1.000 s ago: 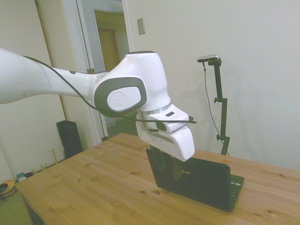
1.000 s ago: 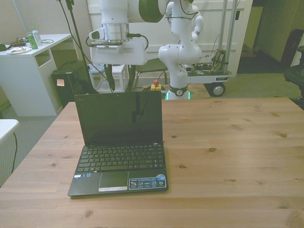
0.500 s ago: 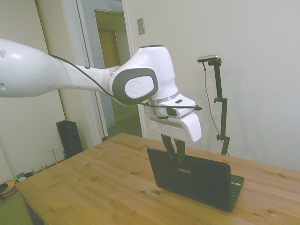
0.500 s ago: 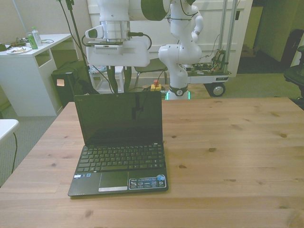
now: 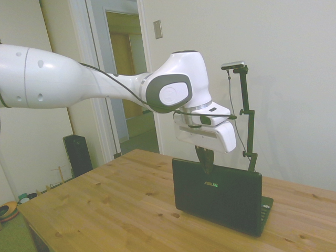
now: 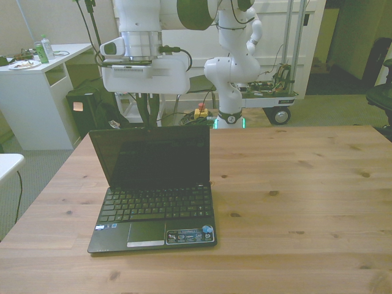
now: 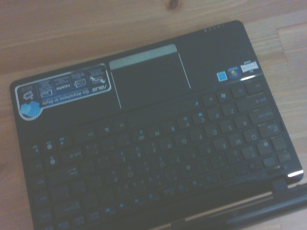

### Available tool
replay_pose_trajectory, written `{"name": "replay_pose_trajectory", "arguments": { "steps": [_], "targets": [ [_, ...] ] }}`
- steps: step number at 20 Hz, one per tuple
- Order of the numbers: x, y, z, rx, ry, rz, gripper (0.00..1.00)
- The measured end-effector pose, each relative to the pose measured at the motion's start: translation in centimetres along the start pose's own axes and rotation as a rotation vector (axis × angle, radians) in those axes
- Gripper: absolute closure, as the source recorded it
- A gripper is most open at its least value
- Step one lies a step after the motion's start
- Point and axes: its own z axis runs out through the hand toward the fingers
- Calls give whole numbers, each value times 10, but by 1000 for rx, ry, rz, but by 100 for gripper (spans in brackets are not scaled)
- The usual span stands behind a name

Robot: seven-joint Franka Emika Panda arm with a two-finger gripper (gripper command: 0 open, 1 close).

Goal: Close the laptop

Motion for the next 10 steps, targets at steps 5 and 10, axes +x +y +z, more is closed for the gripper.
{"name": "replay_pose_trajectory", "arguments": {
  "steps": [5,10],
  "targets": [
    [21,-38,0,-6,14,-10,100],
    [37,-69,23,-40,2,-22,100]
  ]
}}
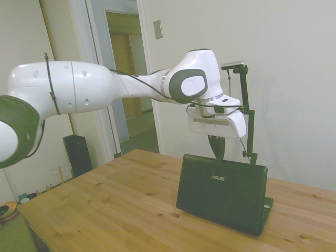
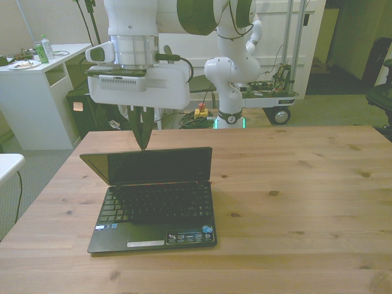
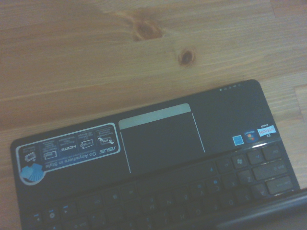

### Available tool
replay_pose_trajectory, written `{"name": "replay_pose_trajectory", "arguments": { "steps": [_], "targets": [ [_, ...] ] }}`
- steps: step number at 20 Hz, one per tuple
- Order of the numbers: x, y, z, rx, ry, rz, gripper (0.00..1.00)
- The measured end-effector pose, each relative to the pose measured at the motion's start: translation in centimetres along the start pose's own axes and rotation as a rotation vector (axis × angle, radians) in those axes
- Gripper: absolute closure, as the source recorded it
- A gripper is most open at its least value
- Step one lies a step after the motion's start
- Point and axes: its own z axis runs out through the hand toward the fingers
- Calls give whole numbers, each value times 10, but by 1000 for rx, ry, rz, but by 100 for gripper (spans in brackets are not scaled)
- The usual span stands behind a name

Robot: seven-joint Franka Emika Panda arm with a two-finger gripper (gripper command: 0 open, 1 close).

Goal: Close the laptop

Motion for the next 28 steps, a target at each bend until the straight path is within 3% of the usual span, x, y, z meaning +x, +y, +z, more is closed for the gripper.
{"name": "replay_pose_trajectory", "arguments": {
  "steps": [5,19,24,28],
  "targets": [
    [5,-14,48,-44,-37,0,100],
    [19,-49,130,-93,-39,22,100],
    [21,-53,133,-99,-41,22,100],
    [16,-61,109,-55,-44,14,100]
  ]
}}
